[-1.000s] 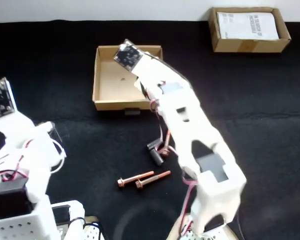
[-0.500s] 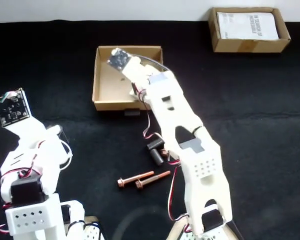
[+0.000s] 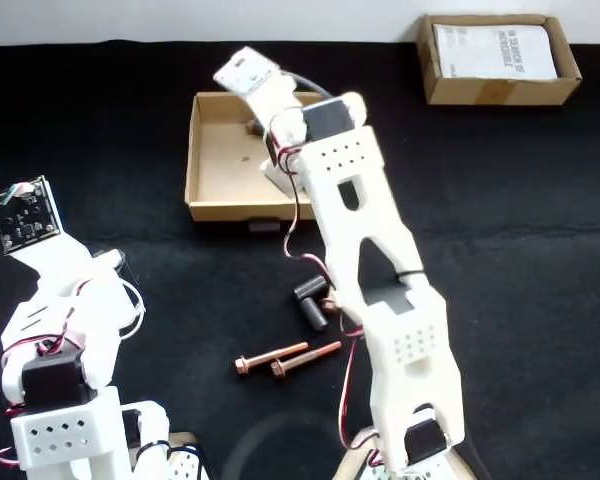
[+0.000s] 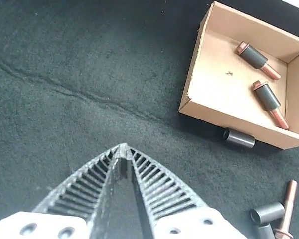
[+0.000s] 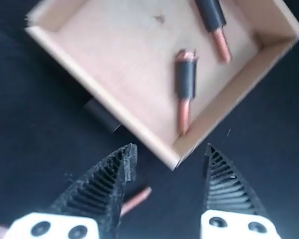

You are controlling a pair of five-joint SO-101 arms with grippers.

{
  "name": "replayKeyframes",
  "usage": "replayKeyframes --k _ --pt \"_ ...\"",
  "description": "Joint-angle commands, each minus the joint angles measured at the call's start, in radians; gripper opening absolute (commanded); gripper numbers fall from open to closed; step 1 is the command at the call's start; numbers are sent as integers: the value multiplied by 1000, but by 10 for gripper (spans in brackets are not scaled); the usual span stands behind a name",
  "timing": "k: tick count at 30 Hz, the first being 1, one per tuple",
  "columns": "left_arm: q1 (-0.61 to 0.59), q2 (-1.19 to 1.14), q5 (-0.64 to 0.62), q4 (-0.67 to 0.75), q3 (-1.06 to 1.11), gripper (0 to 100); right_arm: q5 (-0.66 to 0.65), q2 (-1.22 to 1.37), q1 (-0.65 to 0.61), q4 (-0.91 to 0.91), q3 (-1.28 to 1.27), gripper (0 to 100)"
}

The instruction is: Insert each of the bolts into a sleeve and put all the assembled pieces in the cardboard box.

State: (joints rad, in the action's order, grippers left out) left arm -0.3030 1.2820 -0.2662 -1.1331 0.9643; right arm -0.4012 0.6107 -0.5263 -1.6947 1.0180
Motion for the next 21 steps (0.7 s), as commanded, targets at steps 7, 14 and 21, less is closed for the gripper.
replayKeyframes --k 7,14,21 --pt "-7 1 5 17 67 8 267 -490 -91 -71 -332 194" --pt "-7 7 5 18 145 8 281 -825 -191 -35 -894 194" --pt "-7 8 5 20 232 8 281 -840 -114 134 -1207 194"
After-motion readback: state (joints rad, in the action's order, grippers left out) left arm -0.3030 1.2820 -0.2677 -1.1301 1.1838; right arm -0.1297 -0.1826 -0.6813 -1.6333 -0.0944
